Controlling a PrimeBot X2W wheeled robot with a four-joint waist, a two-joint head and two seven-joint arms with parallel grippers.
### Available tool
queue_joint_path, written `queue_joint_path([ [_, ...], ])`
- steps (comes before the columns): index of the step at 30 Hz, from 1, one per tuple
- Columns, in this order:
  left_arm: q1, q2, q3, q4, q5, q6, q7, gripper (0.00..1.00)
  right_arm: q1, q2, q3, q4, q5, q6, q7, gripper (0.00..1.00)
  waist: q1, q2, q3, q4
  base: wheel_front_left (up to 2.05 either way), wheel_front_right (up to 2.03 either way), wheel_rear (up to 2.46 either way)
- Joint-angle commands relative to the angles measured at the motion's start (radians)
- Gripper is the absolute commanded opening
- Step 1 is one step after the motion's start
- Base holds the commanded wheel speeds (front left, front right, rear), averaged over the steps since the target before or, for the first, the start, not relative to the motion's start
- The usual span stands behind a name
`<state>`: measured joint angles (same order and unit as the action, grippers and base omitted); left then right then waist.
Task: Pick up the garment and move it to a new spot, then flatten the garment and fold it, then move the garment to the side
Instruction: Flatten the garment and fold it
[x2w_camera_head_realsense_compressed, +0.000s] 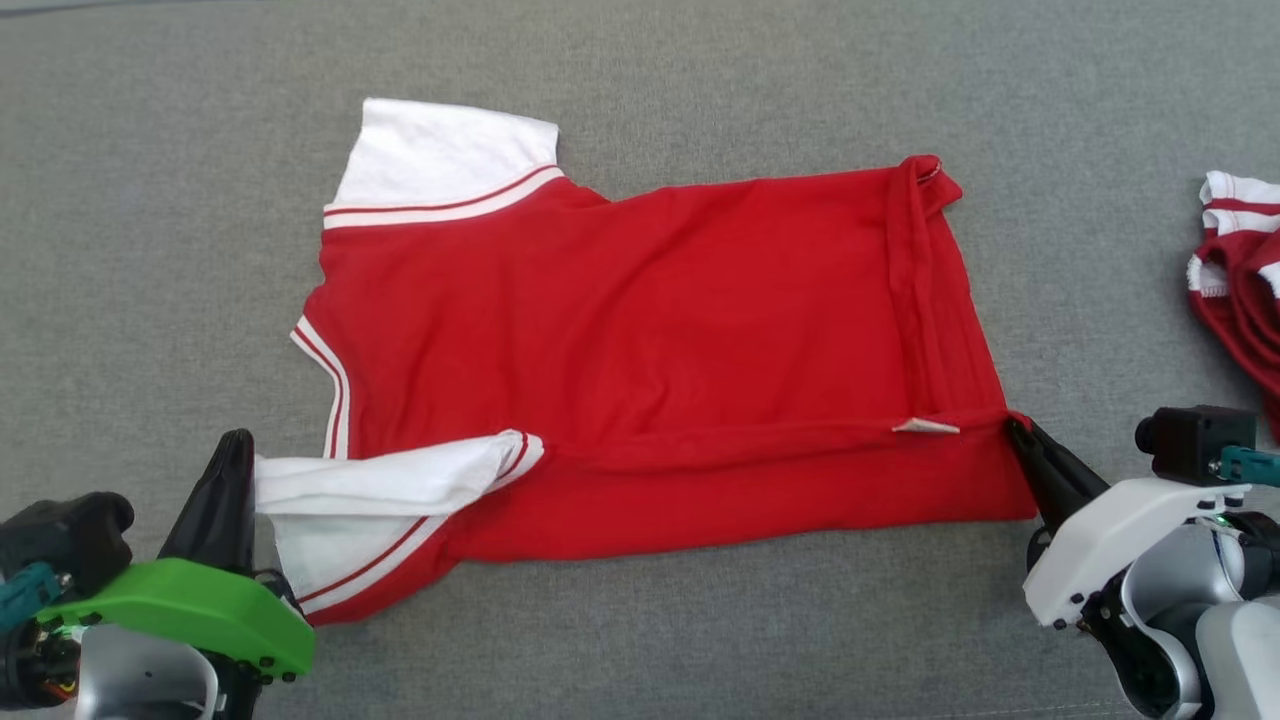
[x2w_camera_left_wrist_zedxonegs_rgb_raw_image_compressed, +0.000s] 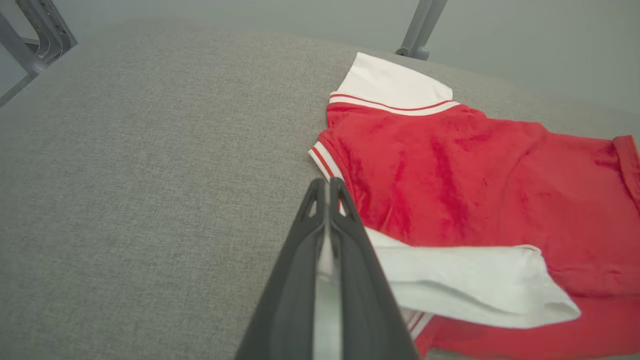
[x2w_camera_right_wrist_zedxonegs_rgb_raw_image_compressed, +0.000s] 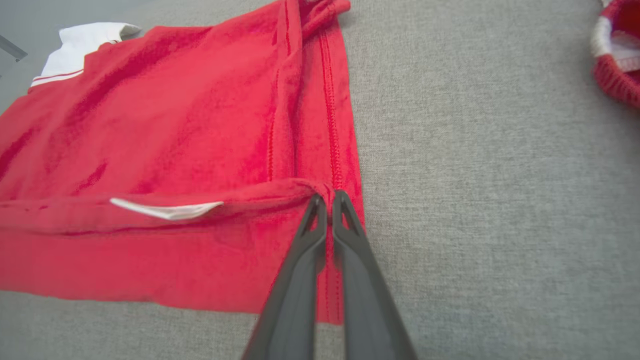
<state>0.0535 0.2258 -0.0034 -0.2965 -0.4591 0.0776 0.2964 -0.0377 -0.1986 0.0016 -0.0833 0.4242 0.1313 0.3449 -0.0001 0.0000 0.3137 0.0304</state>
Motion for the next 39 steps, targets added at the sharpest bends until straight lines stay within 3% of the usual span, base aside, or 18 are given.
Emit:
queue_joint_path([
  [1, -0.020, 0.002, 0.000, 0.008, -0.013, -0.008, -0.007, 0.00, -0.013, 0.000, 0.002, 0.009, 0.002, -0.001, 0.000, 0.00, 0.0001, 0.0000, 0.060, -0.014, 0.00, 0.00, 0.00],
  [8, -0.077, -0.007, -0.011, 0.122, -0.032, -0.027, -0.022, 0.00, -0.058, -0.001, 0.037, 0.089, 0.019, -0.001, -0.032, 0.00, 0.0001, 0.0000, 0.092, -0.028, 0.00, 0.00, 0.00],
  [9, -0.080, -0.008, -0.011, 0.132, -0.033, -0.029, -0.028, 0.04, -0.063, 0.000, 0.040, 0.095, 0.024, -0.001, -0.046, 0.00, 0.0001, 0.0000, 0.092, -0.029, 0.00, 0.00, 0.00],
  [10, -0.082, -0.009, -0.012, 0.142, -0.034, -0.031, -0.033, 0.38, -0.068, -0.002, 0.042, 0.097, 0.021, -0.001, -0.064, 0.00, 0.0001, 0.0000, 0.091, -0.030, 0.00, 0.00, 0.00],
  [11, -0.084, -0.011, -0.014, 0.152, -0.036, -0.034, -0.038, 1.00, -0.072, -0.005, 0.044, 0.098, 0.014, -0.001, -0.081, 0.20, 0.0001, 0.0000, 0.089, -0.030, 0.00, 0.00, 0.00],
  [12, -0.085, -0.014, -0.014, 0.159, -0.040, -0.035, -0.047, 1.00, -0.072, -0.005, 0.042, 0.102, 0.011, -0.001, -0.095, 0.75, 0.0001, 0.0000, 0.085, -0.031, 0.00, 0.00, 0.00],
  [13, -0.084, -0.015, -0.016, 0.165, -0.039, -0.039, -0.055, 1.00, -0.072, -0.001, 0.034, 0.105, 0.006, -0.001, -0.110, 1.00, 0.0001, 0.0000, 0.080, -0.031, 0.00, 0.00, 0.00],
  [17, -0.101, -0.031, -0.009, 0.172, -0.019, -0.045, -0.144, 1.00, -0.081, 0.013, 0.003, 0.096, -0.024, -0.001, -0.201, 1.00, 0.0001, 0.0000, 0.058, -0.025, 0.00, 0.00, 0.00],
  [21, -0.140, -0.052, -0.002, 0.184, 0.018, -0.056, -0.315, 1.00, -0.085, 0.040, -0.053, 0.076, -0.068, -0.001, -0.347, 1.00, 0.0001, 0.0000, 0.019, -0.016, 0.00, 0.00, 0.00],
  [27, -0.189, -0.055, -0.006, 0.222, 0.082, -0.061, -0.486, 1.00, -0.091, 0.076, -0.072, 0.060, -0.154, -0.001, -0.506, 1.00, 0.0001, 0.0000, -0.040, -0.022, 0.00, 0.00, 0.00],
  [39, -0.127, -0.051, -0.025, 0.297, 0.173, -0.077, -0.557, 1.00, -0.040, 0.093, -0.031, 0.101, -0.217, -0.001, -0.594, 1.00, 0.0001, 0.0000, -0.141, -0.037, 0.00, 0.00, 0.00],
])
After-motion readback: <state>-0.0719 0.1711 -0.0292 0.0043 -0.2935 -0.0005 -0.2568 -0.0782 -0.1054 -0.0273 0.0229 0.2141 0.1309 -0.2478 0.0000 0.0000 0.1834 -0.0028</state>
